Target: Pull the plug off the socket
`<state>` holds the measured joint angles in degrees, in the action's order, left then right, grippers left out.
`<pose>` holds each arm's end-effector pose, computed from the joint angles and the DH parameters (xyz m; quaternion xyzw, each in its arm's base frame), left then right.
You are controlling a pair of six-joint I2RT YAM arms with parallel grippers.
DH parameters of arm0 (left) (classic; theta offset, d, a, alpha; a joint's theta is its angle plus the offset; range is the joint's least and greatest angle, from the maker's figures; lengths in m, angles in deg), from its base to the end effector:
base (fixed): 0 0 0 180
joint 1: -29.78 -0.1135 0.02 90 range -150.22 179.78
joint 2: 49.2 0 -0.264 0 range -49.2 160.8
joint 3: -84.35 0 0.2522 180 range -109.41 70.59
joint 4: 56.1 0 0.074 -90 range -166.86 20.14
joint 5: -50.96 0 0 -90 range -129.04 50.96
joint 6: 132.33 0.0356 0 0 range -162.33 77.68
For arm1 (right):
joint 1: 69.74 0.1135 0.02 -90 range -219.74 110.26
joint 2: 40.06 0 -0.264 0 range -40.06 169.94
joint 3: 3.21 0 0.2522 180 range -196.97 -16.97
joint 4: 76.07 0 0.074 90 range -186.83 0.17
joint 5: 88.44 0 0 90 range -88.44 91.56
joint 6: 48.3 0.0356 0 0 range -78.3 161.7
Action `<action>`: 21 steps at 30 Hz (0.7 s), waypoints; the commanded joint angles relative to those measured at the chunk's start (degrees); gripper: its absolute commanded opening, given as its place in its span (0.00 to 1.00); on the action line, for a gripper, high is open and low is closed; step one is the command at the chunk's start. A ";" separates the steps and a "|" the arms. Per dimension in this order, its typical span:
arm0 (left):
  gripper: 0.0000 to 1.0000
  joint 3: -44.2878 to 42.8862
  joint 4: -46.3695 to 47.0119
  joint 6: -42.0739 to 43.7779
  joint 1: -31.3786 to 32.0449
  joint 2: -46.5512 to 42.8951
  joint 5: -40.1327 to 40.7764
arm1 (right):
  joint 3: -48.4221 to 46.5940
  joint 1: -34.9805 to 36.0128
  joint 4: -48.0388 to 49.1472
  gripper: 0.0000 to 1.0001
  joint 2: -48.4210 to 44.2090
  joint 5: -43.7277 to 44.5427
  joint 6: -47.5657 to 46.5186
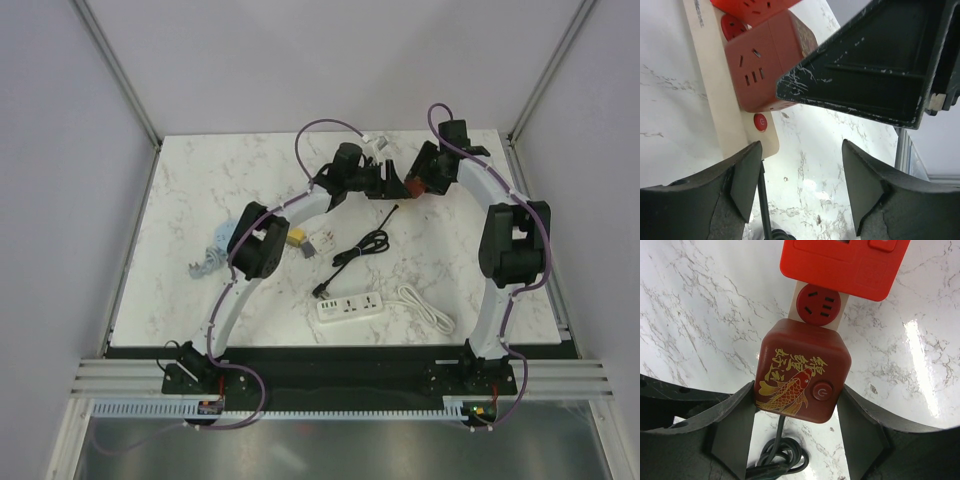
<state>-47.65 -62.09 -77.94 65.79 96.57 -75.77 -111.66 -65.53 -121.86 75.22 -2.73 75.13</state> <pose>0.4564 -0.3581 0.1673 0.1840 0.7757 -0.5285 0.2920 0.4482 0.0357 0.2352 0.2272 0.9190 0.1369 0.2917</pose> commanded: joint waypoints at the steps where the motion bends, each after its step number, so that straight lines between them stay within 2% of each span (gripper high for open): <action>1: 0.73 -4.01 -1.44 -1.56 -1.73 0.12 -0.71 | -1.28 -0.34 4.87 0.00 -4.10 -2.56 0.50; 4: 0.73 -2.89 -1.36 -1.39 -1.64 -0.40 0.87 | -1.28 -0.34 4.79 0.00 -4.37 -1.77 0.14; 8: 0.64 -0.77 -0.92 -0.33 -1.64 -2.33 3.07 | -1.19 -0.52 4.87 0.00 -4.54 -1.86 0.14; 12: 0.66 -2.17 -1.53 -1.47 -1.64 -0.58 2.19 | -1.28 -0.43 4.79 0.00 -4.37 -2.38 0.23; 16: 0.70 -7.26 -5.39 -2.53 -1.64 2.49 1.66 | -1.37 -0.43 4.96 0.00 -4.37 -2.91 0.93; 21: 0.69 -10.51 -7.42 -4.37 -1.64 5.56 2.01 | -2.07 -0.43 5.05 0.00 -4.01 -3.79 1.81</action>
<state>-54.49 -67.45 -80.02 64.04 99.63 -73.63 -111.66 -65.83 -121.34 75.11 -4.13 75.59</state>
